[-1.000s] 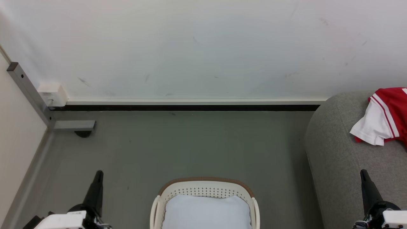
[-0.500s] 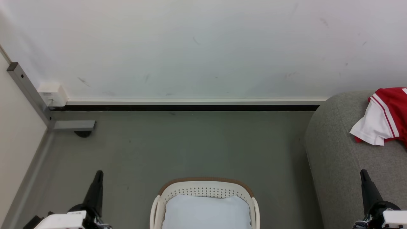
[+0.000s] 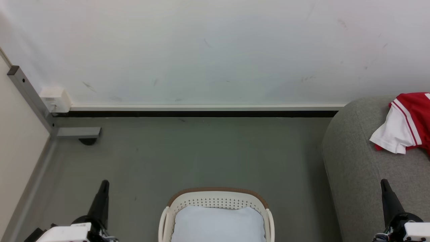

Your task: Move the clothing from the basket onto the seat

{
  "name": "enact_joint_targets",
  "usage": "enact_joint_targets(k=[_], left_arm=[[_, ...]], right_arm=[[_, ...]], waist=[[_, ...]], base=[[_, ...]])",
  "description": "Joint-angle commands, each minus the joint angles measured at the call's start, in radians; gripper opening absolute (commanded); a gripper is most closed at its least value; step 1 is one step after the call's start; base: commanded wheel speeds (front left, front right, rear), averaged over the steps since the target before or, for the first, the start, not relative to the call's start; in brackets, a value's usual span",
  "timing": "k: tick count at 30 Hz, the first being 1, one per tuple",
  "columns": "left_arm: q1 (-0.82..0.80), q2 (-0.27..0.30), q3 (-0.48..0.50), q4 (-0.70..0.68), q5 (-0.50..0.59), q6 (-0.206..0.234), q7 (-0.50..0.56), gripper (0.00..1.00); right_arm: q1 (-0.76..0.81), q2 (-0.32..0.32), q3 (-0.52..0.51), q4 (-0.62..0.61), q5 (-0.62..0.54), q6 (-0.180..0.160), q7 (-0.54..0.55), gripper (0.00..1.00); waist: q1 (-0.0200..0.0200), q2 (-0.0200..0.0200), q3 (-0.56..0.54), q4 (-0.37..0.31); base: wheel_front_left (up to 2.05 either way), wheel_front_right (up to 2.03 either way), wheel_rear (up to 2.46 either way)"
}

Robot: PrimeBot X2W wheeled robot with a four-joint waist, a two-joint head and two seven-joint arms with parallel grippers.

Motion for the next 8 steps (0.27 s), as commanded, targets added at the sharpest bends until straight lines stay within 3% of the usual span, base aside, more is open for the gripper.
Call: enact_joint_targets(k=[1,8], left_arm=[[-0.009,0.002,0.002,-0.003,-0.013,-0.005,0.004,0.0],[-0.009,0.002,0.002,-0.003,-0.013,-0.005,0.004,0.0]], right_arm=[[-0.013,-0.008,-0.004,-0.005,0.001,-0.002,0.003,0.0],[-0.013,-0.008,-0.004,-0.005,0.001,-0.002,0.003,0.0]], waist=[[0.0,0.0,0.0,0.0],[0.0,0.0,0.0,0.0]], base=[[0.0,0.0,0.0],[0.0,0.0,0.0]])
